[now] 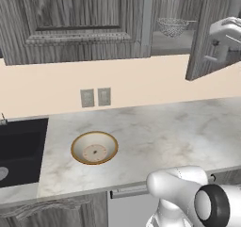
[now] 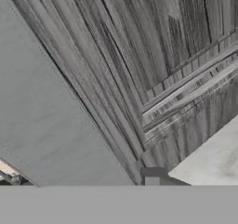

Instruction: Open the cabinet and setup a tea strainer by placing it in the bowl upright.

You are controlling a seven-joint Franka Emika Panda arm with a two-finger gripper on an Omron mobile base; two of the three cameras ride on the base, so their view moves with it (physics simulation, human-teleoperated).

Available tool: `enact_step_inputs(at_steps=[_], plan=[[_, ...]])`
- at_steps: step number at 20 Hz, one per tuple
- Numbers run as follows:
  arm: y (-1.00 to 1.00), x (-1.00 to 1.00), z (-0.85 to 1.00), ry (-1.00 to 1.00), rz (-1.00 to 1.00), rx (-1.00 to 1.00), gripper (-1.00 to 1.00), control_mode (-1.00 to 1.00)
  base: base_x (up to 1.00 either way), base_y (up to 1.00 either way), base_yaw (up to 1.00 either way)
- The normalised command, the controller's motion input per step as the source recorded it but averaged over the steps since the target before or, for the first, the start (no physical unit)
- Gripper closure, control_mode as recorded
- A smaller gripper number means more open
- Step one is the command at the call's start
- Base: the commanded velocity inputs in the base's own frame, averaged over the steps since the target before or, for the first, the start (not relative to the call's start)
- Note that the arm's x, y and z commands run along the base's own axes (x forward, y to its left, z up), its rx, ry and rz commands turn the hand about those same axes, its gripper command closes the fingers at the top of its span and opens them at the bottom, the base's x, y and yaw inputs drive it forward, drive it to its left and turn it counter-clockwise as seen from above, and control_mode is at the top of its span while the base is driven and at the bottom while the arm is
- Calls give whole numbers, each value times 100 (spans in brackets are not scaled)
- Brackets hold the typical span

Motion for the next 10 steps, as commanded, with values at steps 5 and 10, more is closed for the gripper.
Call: enact_step_inputs(at_steps=[5,10], plan=[[-100,-100,0,-1,2,27,100,-100,0,0,0],[-90,-94,0,-7,1,17,100,-100,0,0,0]])
